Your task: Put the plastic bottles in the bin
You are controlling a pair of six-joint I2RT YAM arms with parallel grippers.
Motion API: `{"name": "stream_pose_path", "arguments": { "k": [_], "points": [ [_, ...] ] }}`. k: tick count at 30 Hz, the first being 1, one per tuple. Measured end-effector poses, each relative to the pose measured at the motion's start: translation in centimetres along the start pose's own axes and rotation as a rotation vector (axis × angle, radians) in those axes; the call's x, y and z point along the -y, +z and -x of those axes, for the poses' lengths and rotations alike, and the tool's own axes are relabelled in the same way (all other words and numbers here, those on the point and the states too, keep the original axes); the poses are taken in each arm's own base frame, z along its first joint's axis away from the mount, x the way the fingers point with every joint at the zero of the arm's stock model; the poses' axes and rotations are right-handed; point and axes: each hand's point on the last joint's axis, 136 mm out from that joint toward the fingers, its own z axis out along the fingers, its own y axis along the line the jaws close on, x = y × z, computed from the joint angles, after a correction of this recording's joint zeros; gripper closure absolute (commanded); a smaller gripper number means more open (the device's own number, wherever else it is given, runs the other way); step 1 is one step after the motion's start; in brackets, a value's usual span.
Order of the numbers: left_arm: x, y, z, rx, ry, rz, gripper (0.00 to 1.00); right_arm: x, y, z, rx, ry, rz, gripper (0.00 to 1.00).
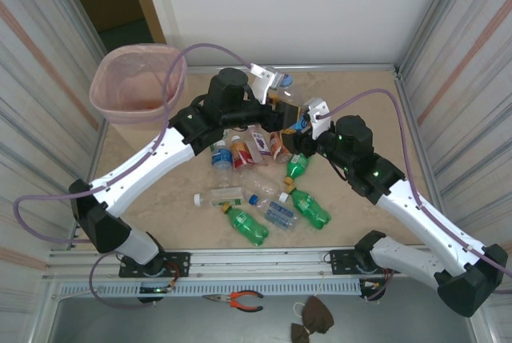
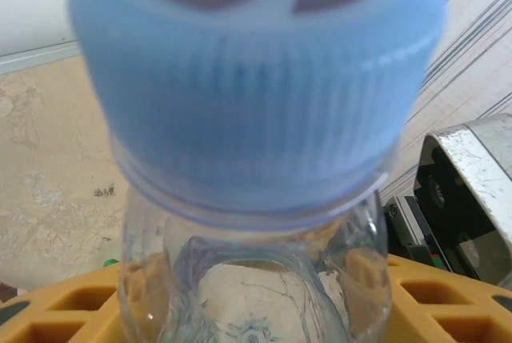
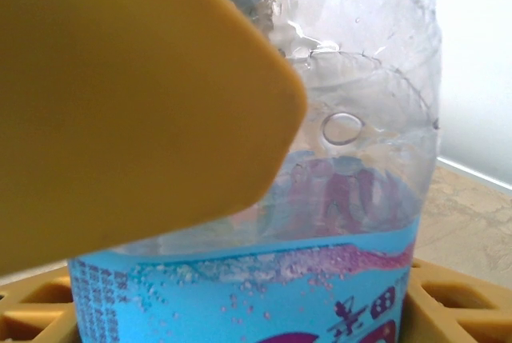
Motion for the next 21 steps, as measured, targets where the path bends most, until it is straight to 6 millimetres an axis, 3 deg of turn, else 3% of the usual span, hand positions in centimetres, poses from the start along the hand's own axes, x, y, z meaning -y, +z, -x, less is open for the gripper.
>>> {"name": "stream_pose_path", "arguments": {
  "k": [5,11,16,21],
  "points": [
    [0.0,0.0,0.1,0.004,0.017,0.007,0.44,-0.1,-0.1,0.2,-0.003,0.002,0.003,0.19],
    [-1.1,-1.0,1.2,0.012,0.061,0.050,0.44,-0.5,-0.9,1.4,0.014,0.000,0.017,0.14],
    [-4.5,-3.8,3.5,0.029,0.104,0.156,0.44,-0.7,-2.6,1.9,0.033,-0.002,0.021,0.14],
    [-9.6,-9.1,6.8,0.058,0.149,0.327,0.44,-0.5,-4.0,2.3,0.049,-0.003,0.009,0.13]
  ]
}}
